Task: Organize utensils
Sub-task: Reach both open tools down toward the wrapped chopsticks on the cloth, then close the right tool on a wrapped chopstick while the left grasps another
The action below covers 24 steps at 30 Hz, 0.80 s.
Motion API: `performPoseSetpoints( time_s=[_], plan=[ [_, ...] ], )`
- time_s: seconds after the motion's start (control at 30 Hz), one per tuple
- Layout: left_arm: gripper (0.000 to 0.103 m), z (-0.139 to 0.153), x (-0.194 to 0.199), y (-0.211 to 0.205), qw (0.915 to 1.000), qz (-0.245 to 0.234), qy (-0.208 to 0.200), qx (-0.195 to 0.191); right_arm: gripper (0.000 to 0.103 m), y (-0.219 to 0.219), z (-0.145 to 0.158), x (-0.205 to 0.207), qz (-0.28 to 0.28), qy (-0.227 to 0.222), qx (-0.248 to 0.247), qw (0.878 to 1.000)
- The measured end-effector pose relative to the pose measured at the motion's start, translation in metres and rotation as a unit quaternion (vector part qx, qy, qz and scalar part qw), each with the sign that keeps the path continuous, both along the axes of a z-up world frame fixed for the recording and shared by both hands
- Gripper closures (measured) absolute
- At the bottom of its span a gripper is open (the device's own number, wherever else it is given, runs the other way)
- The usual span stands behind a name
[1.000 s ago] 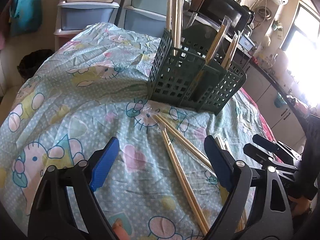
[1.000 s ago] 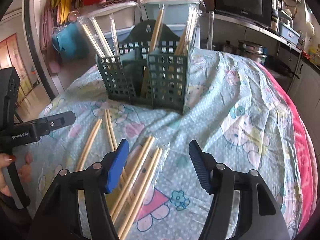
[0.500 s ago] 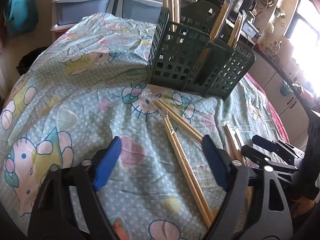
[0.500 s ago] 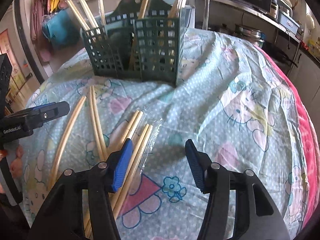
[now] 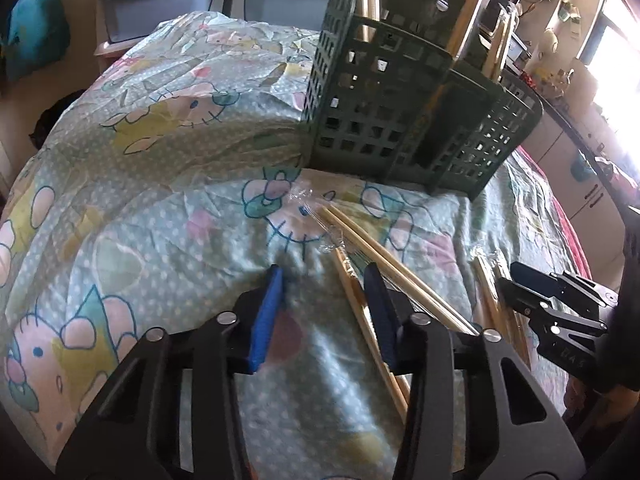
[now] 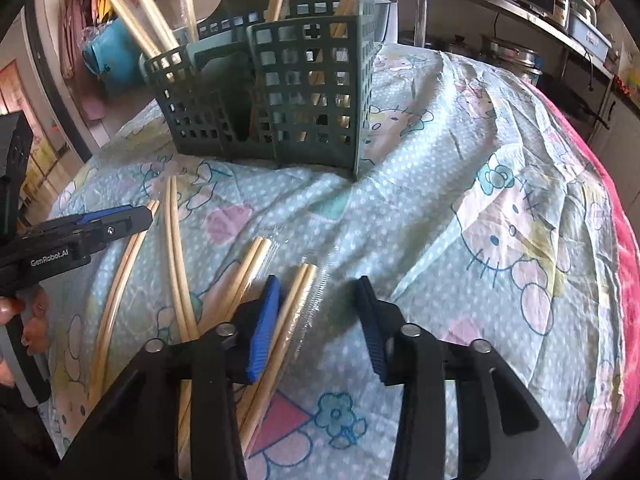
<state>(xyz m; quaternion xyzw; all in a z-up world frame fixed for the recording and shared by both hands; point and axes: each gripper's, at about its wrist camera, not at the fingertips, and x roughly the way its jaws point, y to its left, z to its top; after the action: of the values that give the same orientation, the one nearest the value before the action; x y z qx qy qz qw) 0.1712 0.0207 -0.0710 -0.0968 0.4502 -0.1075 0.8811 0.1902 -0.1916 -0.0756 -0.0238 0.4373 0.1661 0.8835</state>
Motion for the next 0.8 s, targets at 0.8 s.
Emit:
performPoseSetpoints(
  time_s=[0.8],
  plan=[
    [0.090,-0.006,0.004,0.044,0.9930,-0.029,0.063,-0.095,0.098,-0.022,0.052,-0.021,0.004,-0.066,0.087,0.994]
  ],
)
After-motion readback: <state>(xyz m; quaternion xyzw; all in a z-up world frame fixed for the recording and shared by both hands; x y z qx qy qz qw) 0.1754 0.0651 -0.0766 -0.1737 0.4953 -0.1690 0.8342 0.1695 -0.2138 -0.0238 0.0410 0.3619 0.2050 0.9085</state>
